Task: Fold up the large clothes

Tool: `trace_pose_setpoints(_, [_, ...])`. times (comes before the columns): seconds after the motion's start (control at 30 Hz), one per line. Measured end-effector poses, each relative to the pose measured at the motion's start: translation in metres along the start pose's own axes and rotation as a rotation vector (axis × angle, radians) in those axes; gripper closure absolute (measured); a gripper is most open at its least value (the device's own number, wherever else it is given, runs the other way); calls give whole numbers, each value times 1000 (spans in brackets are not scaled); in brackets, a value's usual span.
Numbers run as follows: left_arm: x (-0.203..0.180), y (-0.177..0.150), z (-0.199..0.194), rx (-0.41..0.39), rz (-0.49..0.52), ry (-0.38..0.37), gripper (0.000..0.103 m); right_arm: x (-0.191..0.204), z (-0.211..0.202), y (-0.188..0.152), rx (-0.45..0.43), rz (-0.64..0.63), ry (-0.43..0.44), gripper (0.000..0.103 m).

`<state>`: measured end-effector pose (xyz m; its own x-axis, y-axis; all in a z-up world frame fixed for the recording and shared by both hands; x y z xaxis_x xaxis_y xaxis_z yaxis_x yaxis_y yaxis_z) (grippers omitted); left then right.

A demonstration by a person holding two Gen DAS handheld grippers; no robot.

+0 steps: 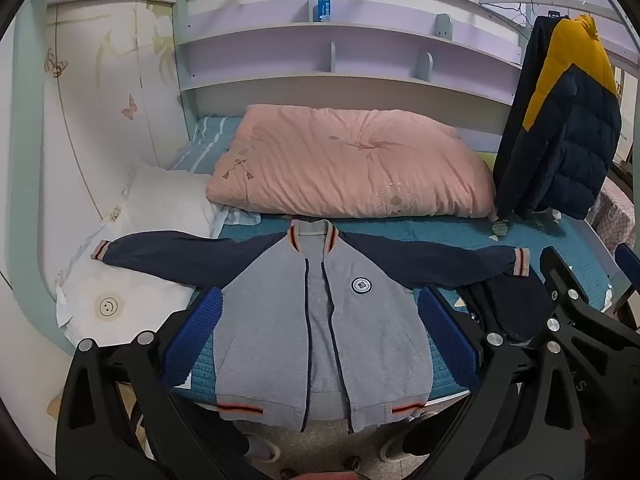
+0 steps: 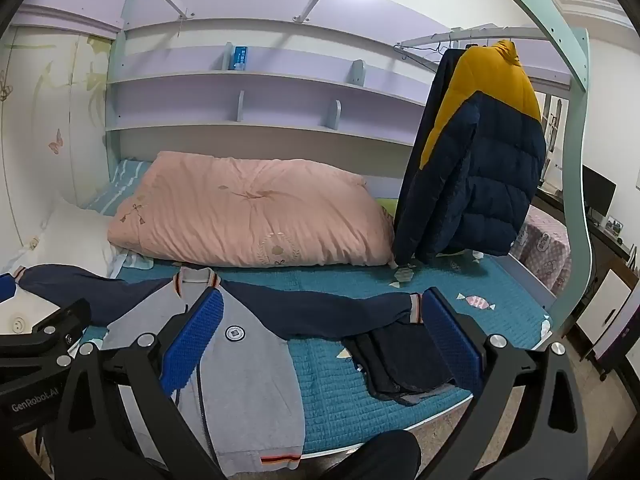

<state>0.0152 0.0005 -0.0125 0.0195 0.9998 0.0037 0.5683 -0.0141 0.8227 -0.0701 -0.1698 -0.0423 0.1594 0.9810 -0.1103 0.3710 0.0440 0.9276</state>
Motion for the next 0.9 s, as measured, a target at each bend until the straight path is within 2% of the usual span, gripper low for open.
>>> trace_pose_setpoints(0.9, [1,4,-16,-34,-3,-12,5,1,-9,-2,-12,-3,-6,7])
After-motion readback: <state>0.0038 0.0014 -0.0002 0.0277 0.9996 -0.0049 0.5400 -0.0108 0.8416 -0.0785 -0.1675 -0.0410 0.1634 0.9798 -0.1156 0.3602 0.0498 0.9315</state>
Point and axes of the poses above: each gripper's, at about its wrist camera, not at the fingertips, and z roughly the way its jaws point, x to its left, y to its top, the point moved 2 cm from there along z, roughly the way its jaws point, and after that the axes turned 5 degrees about -x, right-handed, at the moved point
